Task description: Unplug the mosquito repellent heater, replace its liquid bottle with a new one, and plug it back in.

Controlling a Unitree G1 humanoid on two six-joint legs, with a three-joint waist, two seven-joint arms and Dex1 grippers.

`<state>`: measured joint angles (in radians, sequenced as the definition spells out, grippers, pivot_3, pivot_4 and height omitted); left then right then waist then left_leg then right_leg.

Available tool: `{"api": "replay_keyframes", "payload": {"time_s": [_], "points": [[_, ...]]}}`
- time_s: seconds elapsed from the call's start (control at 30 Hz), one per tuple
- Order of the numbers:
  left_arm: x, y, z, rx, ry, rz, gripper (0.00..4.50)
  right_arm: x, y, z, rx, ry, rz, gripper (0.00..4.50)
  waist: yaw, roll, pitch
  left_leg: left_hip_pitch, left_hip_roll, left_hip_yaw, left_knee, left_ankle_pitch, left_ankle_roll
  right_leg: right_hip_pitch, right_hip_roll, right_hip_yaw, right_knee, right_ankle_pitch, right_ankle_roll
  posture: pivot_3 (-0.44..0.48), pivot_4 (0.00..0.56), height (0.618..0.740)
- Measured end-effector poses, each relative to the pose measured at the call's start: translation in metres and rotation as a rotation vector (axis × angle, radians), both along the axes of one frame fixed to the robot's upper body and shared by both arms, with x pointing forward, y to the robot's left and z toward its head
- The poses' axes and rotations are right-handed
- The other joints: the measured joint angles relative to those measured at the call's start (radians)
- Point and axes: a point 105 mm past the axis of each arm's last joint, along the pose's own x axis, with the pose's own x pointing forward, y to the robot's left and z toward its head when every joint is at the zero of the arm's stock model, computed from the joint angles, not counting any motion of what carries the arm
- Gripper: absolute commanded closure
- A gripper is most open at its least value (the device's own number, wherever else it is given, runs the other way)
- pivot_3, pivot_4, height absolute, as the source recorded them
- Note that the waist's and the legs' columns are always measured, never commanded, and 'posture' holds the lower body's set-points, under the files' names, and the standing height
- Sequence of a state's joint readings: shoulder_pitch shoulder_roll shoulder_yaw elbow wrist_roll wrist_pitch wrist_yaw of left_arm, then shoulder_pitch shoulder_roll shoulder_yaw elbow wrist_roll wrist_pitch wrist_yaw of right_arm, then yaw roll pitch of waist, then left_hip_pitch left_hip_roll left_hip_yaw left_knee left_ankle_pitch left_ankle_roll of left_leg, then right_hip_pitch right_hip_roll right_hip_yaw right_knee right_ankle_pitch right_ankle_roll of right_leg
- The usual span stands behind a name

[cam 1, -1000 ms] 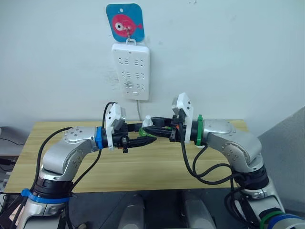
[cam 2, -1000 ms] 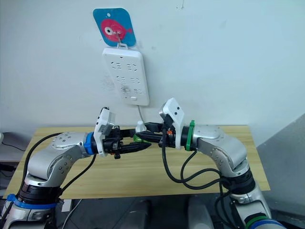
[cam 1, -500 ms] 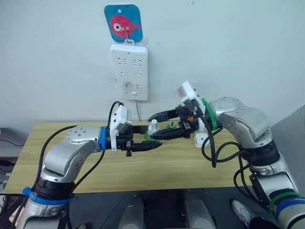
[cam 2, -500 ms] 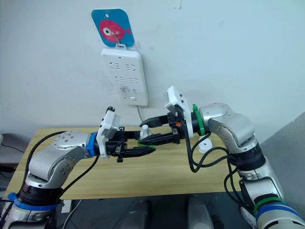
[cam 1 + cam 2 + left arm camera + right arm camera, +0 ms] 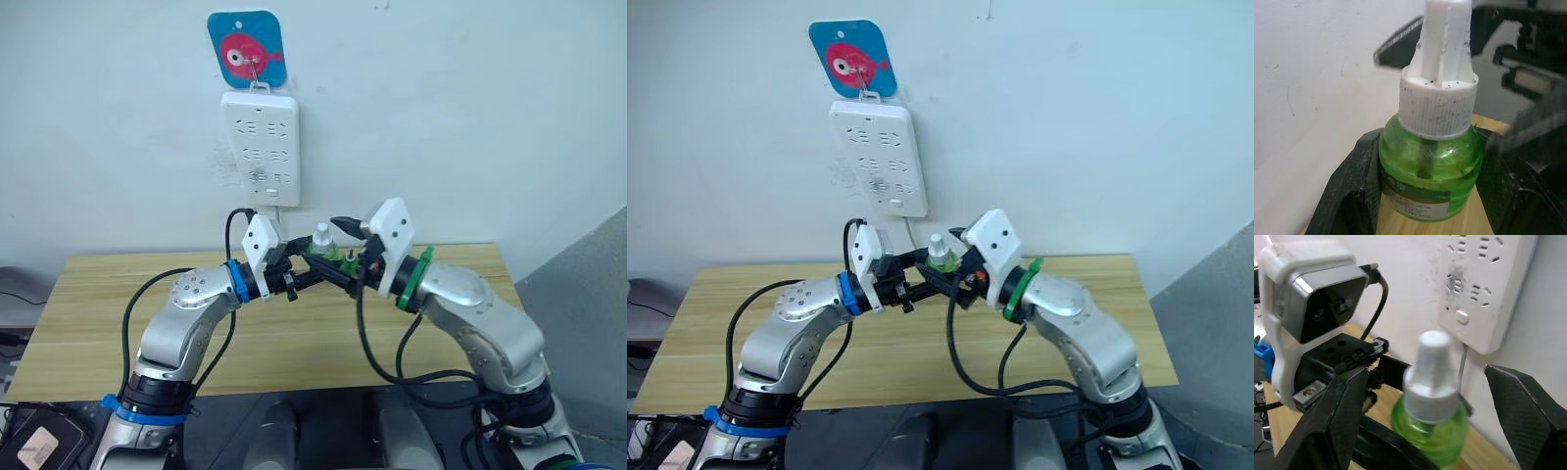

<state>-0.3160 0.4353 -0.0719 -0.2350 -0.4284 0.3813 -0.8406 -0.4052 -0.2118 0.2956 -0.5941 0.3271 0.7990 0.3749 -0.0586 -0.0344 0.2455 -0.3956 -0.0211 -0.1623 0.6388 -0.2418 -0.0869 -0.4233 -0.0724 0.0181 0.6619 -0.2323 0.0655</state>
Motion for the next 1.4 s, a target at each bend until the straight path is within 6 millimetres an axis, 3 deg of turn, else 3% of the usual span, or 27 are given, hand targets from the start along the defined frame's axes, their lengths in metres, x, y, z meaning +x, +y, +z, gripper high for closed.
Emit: {"api": "replay_keyframes", "payload": {"time_s": [0.23,0.27,0.43,0.63,0.77,1.1,1.2,1.4], "points": [[-0.003,0.000,-0.006,-0.007,0.019,0.019,2.26,0.005,0.000,-0.004,0.008,-0.007,-0.027,3.28,0.002,0.000,0.000,0.000,0.000,0.000,0.001,0.000,0.000,0.001,0.000,0.000,0.000,0.000,0.000,-0.052,0.174,0.740],[-0.004,0.000,-0.006,-0.006,0.018,0.018,2.26,0.004,0.000,-0.004,0.006,-0.010,-0.020,3.40,0.002,0.000,0.000,0.000,0.000,0.000,0.001,0.000,0.000,0.001,0.000,0.000,0.000,0.000,0.000,-0.045,0.173,0.740],[-0.011,0.002,-0.007,0.007,0.028,-0.021,2.26,0.003,-0.003,-0.005,-0.038,-0.024,0.108,3.40,0.001,0.001,-0.001,0.001,0.000,0.000,0.001,0.000,0.000,0.002,0.000,0.000,0.000,0.000,0.000,-0.035,0.168,0.740],[-0.037,0.007,-0.002,0.121,0.028,-0.239,2.26,-0.008,-0.009,0.003,-0.217,-0.005,0.608,3.40,0.001,0.002,-0.001,0.001,0.000,0.000,0.001,0.000,0.001,0.003,0.001,-0.001,-0.001,0.000,0.000,-0.013,0.168,0.740],[-0.044,0.001,0.000,0.122,0.024,-0.320,2.26,-0.015,-0.015,0.007,-0.250,0.038,0.714,3.40,0.007,0.002,-0.002,0.000,0.000,-0.001,0.002,-0.001,0.001,0.003,0.001,-0.001,-0.001,0.000,0.000,-0.017,0.170,0.740],[-0.037,-0.005,-0.001,0.072,0.008,-0.278,2.26,-0.026,-0.039,0.023,-0.207,-0.015,0.592,0.00,0.010,0.003,-0.002,0.000,0.000,-0.001,0.003,-0.001,0.001,0.003,0.000,-0.001,0.000,0.000,0.000,-0.045,0.168,0.740],[-0.037,-0.007,-0.001,0.062,-0.002,-0.276,2.26,-0.029,-0.028,0.019,-0.154,-0.025,0.530,0.00,0.007,0.004,-0.003,0.000,0.000,0.000,0.004,-0.001,0.001,0.002,0.000,0.000,0.000,0.000,0.000,-0.053,0.167,0.740],[-0.037,-0.010,-0.001,0.053,0.001,-0.282,2.26,-0.001,-0.015,0.013,-0.101,-0.058,0.320,0.00,0.003,0.008,-0.009,0.000,0.000,0.000,0.004,-0.001,0.001,0.002,0.000,0.000,0.000,0.000,0.000,-0.056,0.168,0.740]]}}
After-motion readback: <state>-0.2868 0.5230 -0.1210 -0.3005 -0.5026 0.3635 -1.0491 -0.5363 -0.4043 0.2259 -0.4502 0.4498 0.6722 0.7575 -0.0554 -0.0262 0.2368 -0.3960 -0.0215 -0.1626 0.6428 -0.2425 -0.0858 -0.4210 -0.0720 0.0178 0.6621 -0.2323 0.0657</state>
